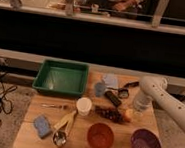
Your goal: Place apple in purple bowl
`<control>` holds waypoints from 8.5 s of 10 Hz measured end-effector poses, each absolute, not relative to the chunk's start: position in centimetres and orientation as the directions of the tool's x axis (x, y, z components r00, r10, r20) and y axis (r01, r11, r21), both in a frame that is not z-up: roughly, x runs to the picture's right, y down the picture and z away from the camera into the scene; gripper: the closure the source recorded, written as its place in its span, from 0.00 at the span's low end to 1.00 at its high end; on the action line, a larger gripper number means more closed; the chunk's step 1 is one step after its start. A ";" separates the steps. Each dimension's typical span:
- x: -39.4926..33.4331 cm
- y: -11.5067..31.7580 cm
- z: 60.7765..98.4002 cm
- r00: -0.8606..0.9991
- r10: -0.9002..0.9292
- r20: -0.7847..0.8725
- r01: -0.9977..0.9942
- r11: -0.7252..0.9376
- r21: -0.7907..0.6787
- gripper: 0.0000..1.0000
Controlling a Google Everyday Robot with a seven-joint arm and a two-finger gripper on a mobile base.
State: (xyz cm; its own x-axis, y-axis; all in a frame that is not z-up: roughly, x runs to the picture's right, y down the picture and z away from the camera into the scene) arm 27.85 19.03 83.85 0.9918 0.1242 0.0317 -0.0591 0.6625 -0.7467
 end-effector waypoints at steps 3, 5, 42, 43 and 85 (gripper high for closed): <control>27.5 18.4 83.2 0.989 0.138 0.046 -0.058 0.665 -0.745 1.00; 27.2 16.8 81.6 0.985 0.160 0.071 -0.058 0.681 -0.730 1.00; 32.5 19.8 65.9 0.995 0.090 0.032 -0.036 0.657 -0.753 1.00; 32.6 19.8 65.9 0.995 0.091 0.031 -0.037 0.657 -0.753 1.00; 32.1 28.2 67.6 0.979 0.174 0.104 -0.004 0.531 -0.847 0.96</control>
State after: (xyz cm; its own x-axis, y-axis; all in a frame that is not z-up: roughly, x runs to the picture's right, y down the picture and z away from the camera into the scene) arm 32.12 28.24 67.62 0.9793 0.1737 0.1041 -0.0042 0.5312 -0.8472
